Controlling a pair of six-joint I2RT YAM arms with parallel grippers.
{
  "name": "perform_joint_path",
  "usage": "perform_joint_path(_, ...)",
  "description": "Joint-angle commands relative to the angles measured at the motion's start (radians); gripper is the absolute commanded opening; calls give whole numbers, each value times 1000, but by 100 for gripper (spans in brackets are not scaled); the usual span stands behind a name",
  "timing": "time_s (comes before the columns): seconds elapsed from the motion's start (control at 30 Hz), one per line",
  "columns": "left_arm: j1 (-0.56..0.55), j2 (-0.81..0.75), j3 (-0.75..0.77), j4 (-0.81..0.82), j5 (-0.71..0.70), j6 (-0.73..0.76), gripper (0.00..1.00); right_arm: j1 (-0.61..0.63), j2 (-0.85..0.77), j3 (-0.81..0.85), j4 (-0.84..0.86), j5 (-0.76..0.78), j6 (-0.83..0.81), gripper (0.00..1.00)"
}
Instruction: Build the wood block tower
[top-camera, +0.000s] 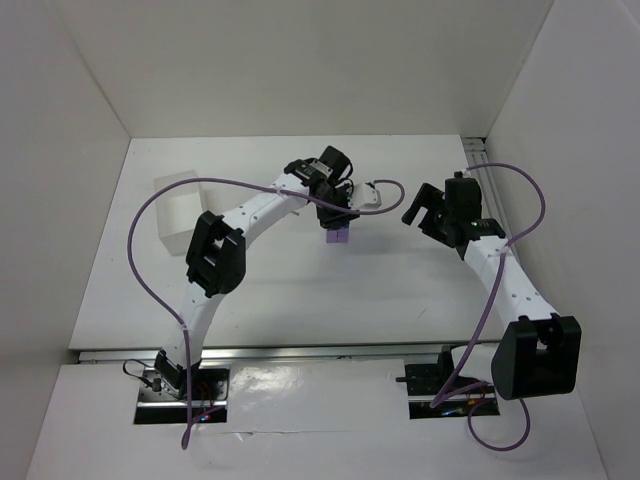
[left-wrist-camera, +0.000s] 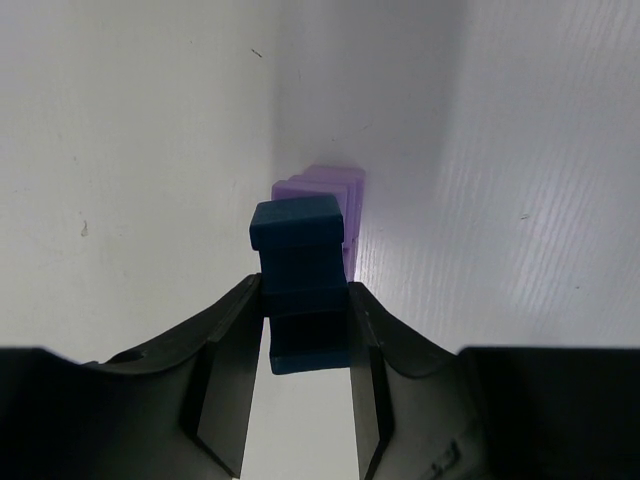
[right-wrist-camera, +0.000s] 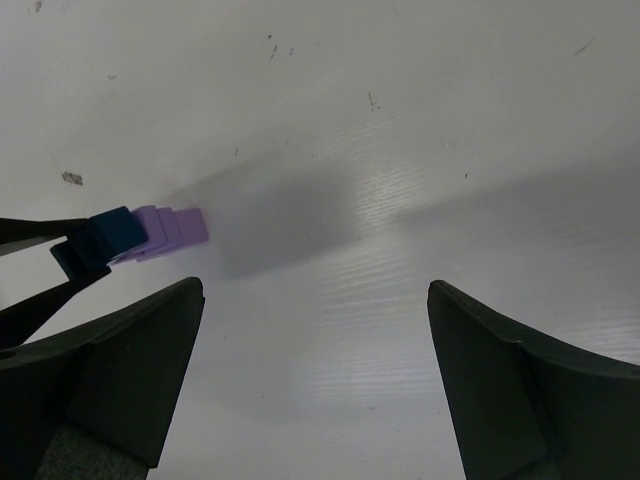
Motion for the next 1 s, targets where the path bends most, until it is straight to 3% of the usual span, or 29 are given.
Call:
perform_joint_path(0.0,-9,-19,-4,24,7,6,49,-8,-2,0,40,0,7,100)
perform_joint_path(0.57,-9,-19,-4,43,-22,-23,63,-8,-2,0,40,0,7,100)
perform_joint_path(0.63,-9,-28,-4,43,-33,-23,78,-8,-2,0,40,0,7,100)
perform_joint_path(0.67,-9,-28,-4,52,-33,-23,93,-8,-2,0,40,0,7,100)
perform_joint_path(0.7,-9,-38,-4,52,-33,-23,100,-8,-2,0,40,0,7,100)
perform_joint_path(0.97,-9,-118,-15,83,-70,-62,100,-8,-2,0,40,-9,7,100)
